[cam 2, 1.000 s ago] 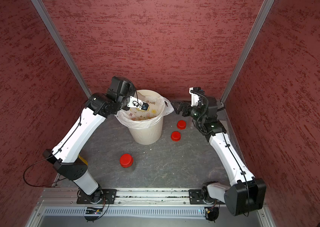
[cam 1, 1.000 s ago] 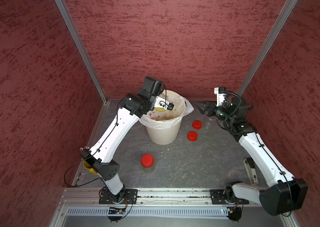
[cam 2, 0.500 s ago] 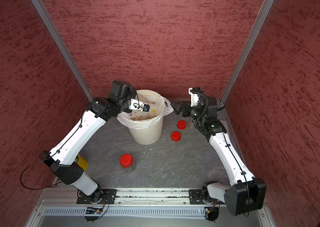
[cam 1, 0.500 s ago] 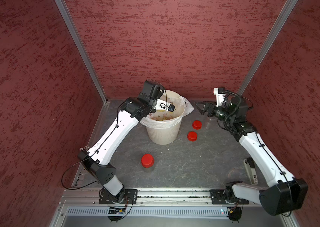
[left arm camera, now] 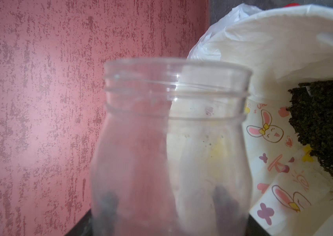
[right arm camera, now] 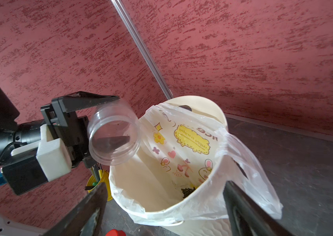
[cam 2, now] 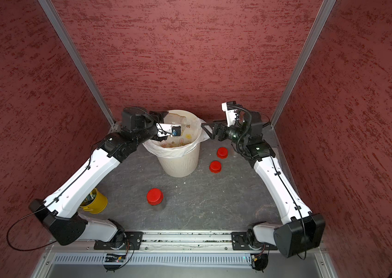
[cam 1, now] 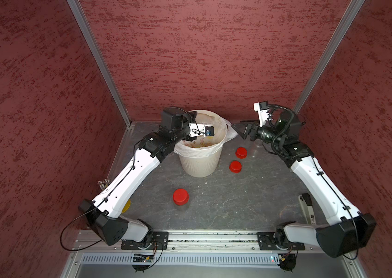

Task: Empty moldy tea leaves from jars
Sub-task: Pour the moldy tea leaves from the jar into the trash bin, then place the jar at the center of the board.

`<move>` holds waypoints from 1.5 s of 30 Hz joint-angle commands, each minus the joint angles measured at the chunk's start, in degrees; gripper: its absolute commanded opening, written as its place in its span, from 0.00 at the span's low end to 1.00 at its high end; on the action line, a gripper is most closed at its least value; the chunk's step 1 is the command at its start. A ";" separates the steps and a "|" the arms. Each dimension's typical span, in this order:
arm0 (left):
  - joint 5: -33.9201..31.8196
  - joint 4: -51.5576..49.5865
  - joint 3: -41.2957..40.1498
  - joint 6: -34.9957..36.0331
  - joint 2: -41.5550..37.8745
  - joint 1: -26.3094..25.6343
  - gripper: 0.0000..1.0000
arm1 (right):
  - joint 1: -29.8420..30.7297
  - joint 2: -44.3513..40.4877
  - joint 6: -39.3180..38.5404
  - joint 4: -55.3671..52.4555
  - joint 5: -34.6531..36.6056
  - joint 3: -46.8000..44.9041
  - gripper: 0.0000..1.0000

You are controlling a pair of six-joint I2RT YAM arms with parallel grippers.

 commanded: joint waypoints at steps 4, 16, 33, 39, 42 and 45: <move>4.59 6.05 -1.49 -3.47 -0.85 0.33 0.70 | 2.45 2.59 1.33 3.55 -2.16 3.27 0.85; 5.68 4.92 -1.29 -4.22 -0.77 0.33 0.70 | 4.14 6.07 1.23 4.71 -3.08 6.53 0.73; 6.20 4.01 -0.81 -4.18 -1.03 0.03 0.71 | 6.35 9.65 1.16 5.28 -3.43 8.91 0.59; 6.27 3.98 -0.63 -4.15 -1.06 -0.18 0.71 | 7.30 10.82 1.36 6.04 -3.11 9.20 0.57; 6.42 3.92 -0.69 -4.14 -1.11 -0.42 0.71 | 7.58 11.27 1.78 6.68 -2.86 9.30 0.57; 6.34 4.27 -0.89 -4.14 -1.16 -0.37 0.71 | 7.89 11.91 1.96 6.95 -2.99 9.97 0.56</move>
